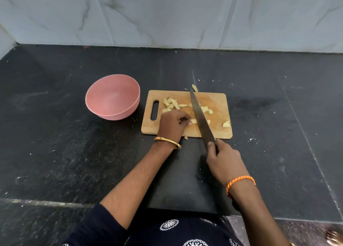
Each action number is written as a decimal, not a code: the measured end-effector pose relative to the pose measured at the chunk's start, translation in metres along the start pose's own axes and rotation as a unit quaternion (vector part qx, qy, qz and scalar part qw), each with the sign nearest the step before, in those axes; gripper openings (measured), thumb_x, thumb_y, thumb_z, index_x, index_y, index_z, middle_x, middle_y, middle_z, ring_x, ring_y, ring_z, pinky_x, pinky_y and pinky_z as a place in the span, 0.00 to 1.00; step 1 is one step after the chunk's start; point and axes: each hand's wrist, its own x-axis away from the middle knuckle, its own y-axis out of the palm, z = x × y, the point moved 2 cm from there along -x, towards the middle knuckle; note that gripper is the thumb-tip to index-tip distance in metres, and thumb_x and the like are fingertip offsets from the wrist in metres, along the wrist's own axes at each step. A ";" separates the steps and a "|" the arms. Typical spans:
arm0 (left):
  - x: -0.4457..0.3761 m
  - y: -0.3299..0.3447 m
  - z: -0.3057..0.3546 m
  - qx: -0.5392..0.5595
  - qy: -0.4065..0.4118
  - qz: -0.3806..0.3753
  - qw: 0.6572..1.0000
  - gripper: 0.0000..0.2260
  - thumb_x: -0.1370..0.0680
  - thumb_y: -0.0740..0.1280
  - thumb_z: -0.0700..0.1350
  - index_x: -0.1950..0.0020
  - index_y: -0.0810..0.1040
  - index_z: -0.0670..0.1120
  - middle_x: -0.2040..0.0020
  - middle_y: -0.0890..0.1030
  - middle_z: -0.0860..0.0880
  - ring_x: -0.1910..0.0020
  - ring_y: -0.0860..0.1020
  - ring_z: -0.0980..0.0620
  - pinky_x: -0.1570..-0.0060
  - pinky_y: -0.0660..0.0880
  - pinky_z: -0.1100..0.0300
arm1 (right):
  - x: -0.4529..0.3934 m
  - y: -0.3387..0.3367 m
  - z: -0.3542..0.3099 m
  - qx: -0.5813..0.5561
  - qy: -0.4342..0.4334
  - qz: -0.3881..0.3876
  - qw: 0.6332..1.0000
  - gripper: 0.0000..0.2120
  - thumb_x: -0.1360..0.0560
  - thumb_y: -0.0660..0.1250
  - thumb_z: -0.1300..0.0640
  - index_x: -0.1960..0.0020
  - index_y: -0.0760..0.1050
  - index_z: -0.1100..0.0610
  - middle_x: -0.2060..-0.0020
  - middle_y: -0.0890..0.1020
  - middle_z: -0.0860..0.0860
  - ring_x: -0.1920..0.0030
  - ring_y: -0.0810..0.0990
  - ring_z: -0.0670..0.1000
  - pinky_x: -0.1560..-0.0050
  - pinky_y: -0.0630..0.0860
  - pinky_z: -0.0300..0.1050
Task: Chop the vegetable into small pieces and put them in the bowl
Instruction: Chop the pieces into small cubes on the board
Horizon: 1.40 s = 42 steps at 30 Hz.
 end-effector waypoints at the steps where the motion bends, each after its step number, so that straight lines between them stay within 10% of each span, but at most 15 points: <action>1: 0.001 0.000 -0.001 -0.001 0.000 0.002 1.000 0.07 0.32 0.73 0.34 0.55 0.84 0.41 0.57 0.84 0.45 0.58 0.80 0.53 0.53 0.73 0.71 | 0.001 -0.002 0.000 -0.028 -0.008 0.016 0.999 0.13 0.20 0.53 0.51 0.57 0.71 0.56 0.64 0.77 0.55 0.59 0.75 0.59 0.57 0.73 0.49; 8: 0.008 -0.001 0.005 0.005 -0.008 0.007 1.000 0.28 0.30 0.70 0.32 0.32 0.70 0.46 0.60 0.83 0.48 0.58 0.80 0.56 0.48 0.71 0.69 | -0.009 0.005 -0.008 -0.039 -0.037 0.037 0.998 0.13 0.19 0.53 0.52 0.57 0.69 0.57 0.70 0.73 0.52 0.66 0.70 0.53 0.62 0.70 0.48; 17: 0.006 -0.002 0.008 -0.016 -0.017 -0.001 1.000 0.37 0.31 0.72 0.33 0.27 0.60 0.48 0.60 0.83 0.48 0.58 0.81 0.54 0.51 0.72 0.67 | -0.016 0.016 -0.009 -0.009 -0.035 0.021 0.999 0.12 0.20 0.52 0.50 0.56 0.69 0.56 0.66 0.74 0.55 0.61 0.74 0.60 0.59 0.73 0.50; 31: 0.004 -0.004 0.011 -0.037 -0.027 0.019 0.999 0.31 0.29 0.72 0.36 0.29 0.64 0.49 0.57 0.84 0.50 0.55 0.81 0.55 0.47 0.77 0.61 | -0.013 0.014 -0.015 0.117 -0.002 -0.025 0.993 0.11 0.19 0.50 0.51 0.53 0.66 0.55 0.60 0.72 0.55 0.57 0.75 0.59 0.59 0.70 0.47; 42: -0.010 -0.021 0.010 -0.075 0.007 0.069 0.995 0.18 0.28 0.69 0.35 0.40 0.78 0.46 0.56 0.81 0.49 0.52 0.76 0.50 0.45 0.71 0.57 | -0.014 -0.005 -0.003 0.004 -0.029 0.012 1.000 0.10 0.20 0.55 0.50 0.54 0.72 0.53 0.66 0.76 0.53 0.61 0.77 0.58 0.59 0.74 0.47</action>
